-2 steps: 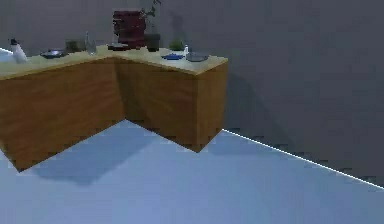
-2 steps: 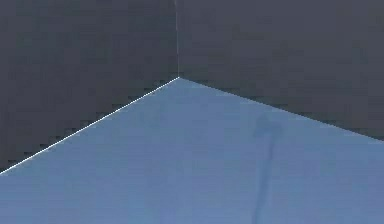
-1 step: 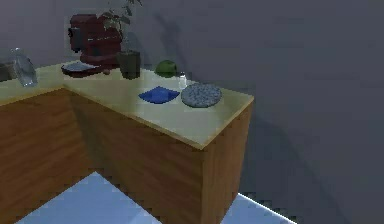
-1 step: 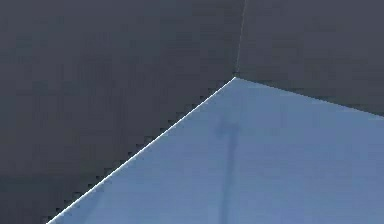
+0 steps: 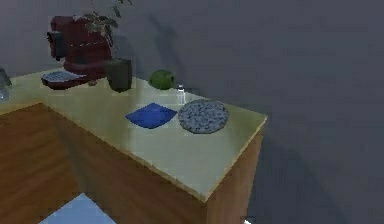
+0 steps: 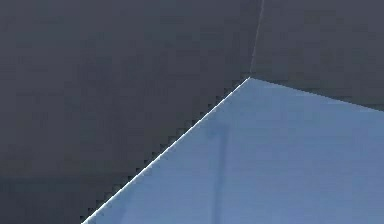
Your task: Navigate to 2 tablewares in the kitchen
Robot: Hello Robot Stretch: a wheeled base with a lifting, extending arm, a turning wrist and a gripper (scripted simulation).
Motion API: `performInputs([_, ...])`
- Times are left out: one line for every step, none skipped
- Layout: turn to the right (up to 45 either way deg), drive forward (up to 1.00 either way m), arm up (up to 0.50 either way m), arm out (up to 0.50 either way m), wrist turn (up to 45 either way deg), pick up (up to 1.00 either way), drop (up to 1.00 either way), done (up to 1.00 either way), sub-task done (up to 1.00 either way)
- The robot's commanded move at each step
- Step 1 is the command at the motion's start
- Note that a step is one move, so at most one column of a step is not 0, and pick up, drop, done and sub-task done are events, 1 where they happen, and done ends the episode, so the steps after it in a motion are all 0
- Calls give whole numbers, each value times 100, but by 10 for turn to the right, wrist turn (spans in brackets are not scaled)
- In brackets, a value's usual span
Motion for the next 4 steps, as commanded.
performInputs([-120,0,0,0,0,0,0,0,0])
performInputs([0,0,0,0,0,0,0,0,100])
performInputs([-450,0,0,0,0,0,0,0,0])
performInputs([-450,0,0,0,0,0,0,0,0])
